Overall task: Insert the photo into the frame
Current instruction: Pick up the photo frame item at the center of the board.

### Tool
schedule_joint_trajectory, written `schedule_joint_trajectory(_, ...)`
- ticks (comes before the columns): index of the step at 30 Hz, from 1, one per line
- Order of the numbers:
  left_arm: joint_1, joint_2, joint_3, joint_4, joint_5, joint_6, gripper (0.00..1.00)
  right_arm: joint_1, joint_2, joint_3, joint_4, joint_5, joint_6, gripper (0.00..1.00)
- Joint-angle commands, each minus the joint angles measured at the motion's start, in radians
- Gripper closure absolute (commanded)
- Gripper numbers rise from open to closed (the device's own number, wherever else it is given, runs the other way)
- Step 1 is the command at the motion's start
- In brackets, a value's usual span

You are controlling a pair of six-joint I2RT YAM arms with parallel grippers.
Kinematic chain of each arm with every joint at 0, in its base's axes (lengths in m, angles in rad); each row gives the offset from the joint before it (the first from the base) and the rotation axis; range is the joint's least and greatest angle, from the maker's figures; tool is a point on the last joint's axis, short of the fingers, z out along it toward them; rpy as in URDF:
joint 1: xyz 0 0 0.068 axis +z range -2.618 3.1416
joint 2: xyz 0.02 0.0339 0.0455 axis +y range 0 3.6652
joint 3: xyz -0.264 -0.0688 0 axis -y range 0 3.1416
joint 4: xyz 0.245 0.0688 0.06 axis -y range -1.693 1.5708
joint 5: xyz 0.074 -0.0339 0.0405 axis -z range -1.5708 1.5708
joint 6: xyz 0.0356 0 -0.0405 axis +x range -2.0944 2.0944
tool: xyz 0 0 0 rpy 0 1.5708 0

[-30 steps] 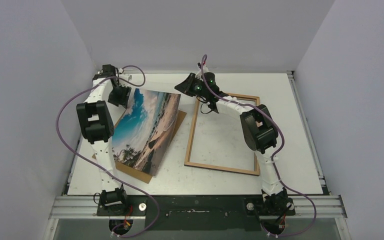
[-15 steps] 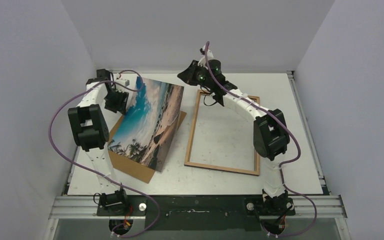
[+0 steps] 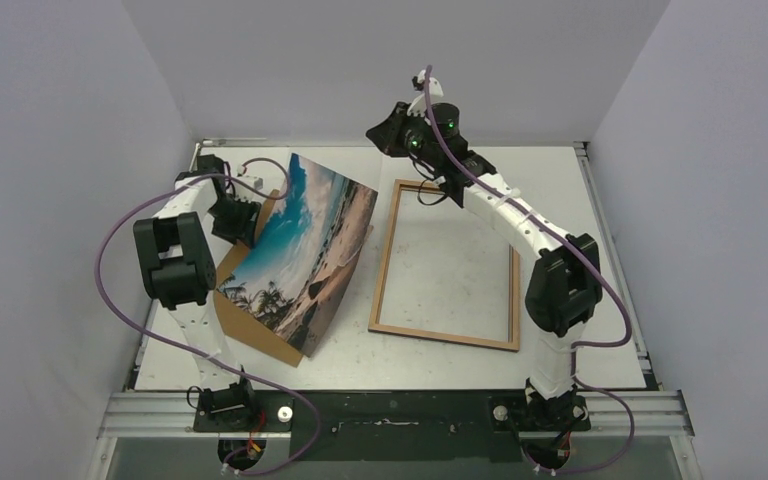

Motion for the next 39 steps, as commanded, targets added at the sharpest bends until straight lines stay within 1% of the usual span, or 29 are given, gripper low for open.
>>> schedule_joint_trajectory(1,0.003,-0.089,-0.026,0.055,0.01,0.017,0.52,-0.016,-0.095,0.088,-0.017,0.054,-0.063,0.95)
schedule_joint_trajectory(10,0.004,-0.093,-0.066,0.095,-0.01,-0.006,0.52,-0.098,-0.167,0.12,-0.042,0.078,-0.072,0.95)
schedule_joint_trajectory(16,0.004,-0.114,-0.03,0.075,-0.004,-0.003,0.52,-0.108,-0.202,0.166,-0.111,0.119,-0.123,0.95)
schedule_joint_trajectory(20,-0.002,-0.133,0.008,0.047,0.034,-0.024,0.49,-0.117,-0.229,0.189,-0.127,0.131,-0.148,0.95)
schedule_joint_trajectory(24,-0.023,-0.165,0.01,0.041,0.061,-0.039,0.46,-0.118,-0.253,0.221,-0.148,0.126,-0.162,0.95)
schedule_joint_trajectory(26,-0.026,-0.185,0.029,0.043,0.1,-0.067,0.43,-0.119,-0.265,0.239,-0.167,0.115,-0.173,0.95)
schedule_joint_trajectory(27,-0.025,-0.196,0.048,0.041,0.125,-0.083,0.28,-0.118,-0.275,0.247,-0.182,0.108,-0.178,0.95)
schedule_joint_trajectory(28,-0.025,-0.206,0.071,0.037,0.151,-0.102,0.2,-0.119,-0.287,0.25,-0.193,0.097,-0.18,0.95)
schedule_joint_trajectory(29,-0.027,-0.217,0.114,0.03,0.182,-0.112,0.02,-0.119,-0.303,0.248,-0.203,0.086,-0.183,0.95)
schedule_joint_trajectory(33,-0.04,-0.233,0.263,-0.025,0.318,-0.16,0.04,-0.117,-0.348,0.24,-0.242,0.012,-0.164,0.95)
schedule_joint_trajectory(35,-0.039,-0.237,0.301,-0.028,0.413,-0.196,0.04,-0.116,-0.368,0.231,-0.256,-0.026,-0.146,0.95)
schedule_joint_trajectory(37,-0.035,-0.254,0.285,-0.007,0.544,-0.217,0.04,-0.116,-0.392,0.215,-0.255,-0.064,-0.122,0.95)
schedule_joint_trajectory(39,-0.027,-0.293,0.205,0.083,0.701,-0.251,0.04,-0.116,-0.417,0.206,-0.254,-0.098,-0.095,0.95)
